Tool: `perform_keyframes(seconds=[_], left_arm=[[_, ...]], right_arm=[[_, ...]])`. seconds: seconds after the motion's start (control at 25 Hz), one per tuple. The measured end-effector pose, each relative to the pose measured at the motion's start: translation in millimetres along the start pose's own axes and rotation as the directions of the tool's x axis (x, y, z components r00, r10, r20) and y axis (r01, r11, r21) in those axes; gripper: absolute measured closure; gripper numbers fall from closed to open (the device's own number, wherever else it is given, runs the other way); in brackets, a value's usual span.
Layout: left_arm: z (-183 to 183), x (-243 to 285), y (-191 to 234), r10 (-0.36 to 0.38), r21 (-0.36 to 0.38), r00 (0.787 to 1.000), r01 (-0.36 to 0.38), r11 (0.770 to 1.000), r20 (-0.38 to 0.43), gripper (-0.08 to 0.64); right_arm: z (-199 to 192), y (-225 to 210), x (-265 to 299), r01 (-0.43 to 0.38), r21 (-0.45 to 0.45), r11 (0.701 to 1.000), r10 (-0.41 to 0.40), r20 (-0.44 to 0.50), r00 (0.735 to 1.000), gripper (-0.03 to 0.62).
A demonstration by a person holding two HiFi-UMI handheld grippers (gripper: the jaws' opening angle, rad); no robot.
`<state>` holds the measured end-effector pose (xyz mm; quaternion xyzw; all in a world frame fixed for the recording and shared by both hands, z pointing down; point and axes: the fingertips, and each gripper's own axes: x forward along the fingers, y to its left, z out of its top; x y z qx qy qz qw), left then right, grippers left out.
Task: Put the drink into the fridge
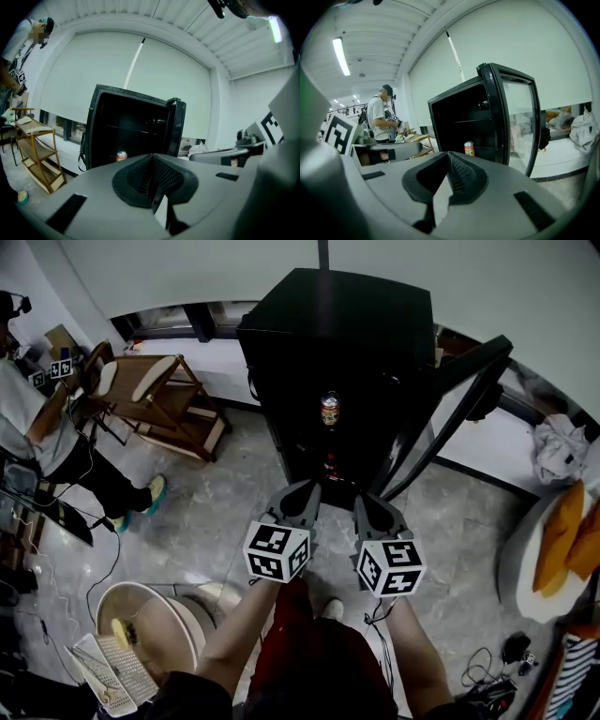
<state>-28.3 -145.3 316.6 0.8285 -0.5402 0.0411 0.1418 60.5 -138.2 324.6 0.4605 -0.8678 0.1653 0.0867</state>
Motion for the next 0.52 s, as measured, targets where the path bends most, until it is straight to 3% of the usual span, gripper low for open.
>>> perform_keyframes(seconds=[0.52], left_arm=[[14, -28, -23, -0.008, 0.011, 1.0, 0.008, 1.0, 0.01, 0.549]], right_arm=[[17, 3, -39, 0.003, 0.037, 0.999, -0.005, 0.047, 0.999, 0.574]])
